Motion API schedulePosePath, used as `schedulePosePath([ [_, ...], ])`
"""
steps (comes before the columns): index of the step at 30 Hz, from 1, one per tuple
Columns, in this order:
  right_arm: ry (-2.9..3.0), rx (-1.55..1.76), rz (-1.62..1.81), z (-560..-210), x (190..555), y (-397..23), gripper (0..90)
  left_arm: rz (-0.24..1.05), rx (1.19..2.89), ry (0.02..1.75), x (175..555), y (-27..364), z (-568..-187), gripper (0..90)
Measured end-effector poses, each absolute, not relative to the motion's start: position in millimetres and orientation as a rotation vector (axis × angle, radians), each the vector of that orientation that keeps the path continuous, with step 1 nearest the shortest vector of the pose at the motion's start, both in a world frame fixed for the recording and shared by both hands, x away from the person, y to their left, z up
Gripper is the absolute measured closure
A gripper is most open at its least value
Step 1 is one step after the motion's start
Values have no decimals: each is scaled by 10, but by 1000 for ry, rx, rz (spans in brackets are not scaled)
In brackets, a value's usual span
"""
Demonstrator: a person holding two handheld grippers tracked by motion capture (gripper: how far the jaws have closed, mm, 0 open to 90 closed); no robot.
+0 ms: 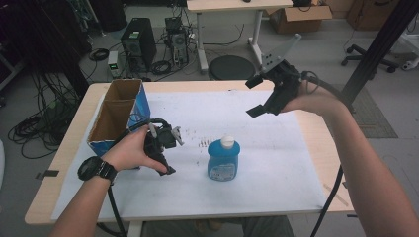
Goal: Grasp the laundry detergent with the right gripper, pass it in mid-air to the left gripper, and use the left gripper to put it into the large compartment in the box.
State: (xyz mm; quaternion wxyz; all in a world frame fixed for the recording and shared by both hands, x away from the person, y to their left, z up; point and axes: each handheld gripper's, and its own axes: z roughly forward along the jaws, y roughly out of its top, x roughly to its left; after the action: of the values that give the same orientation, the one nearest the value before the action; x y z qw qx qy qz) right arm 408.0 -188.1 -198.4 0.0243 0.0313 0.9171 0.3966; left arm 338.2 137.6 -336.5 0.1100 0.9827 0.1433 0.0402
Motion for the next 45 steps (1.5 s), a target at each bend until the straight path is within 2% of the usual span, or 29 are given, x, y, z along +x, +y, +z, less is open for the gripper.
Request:
schedulePosePath([
  [8, 2790, 122, 1336, -2161, 3967, -2086, 19, 122, 2889, 426, 3365, 1396, -3355, 59],
  [24, 2743, 158, 1461, -2639, 3803, -2212, 16, 116, 2886, 430, 3352, 1409, -3350, 60],
  [45, 2745, 193, 1544, -3183, 3671, -2117, 12, 111, 2891, 424, 3348, 1398, -3345, 60],
])
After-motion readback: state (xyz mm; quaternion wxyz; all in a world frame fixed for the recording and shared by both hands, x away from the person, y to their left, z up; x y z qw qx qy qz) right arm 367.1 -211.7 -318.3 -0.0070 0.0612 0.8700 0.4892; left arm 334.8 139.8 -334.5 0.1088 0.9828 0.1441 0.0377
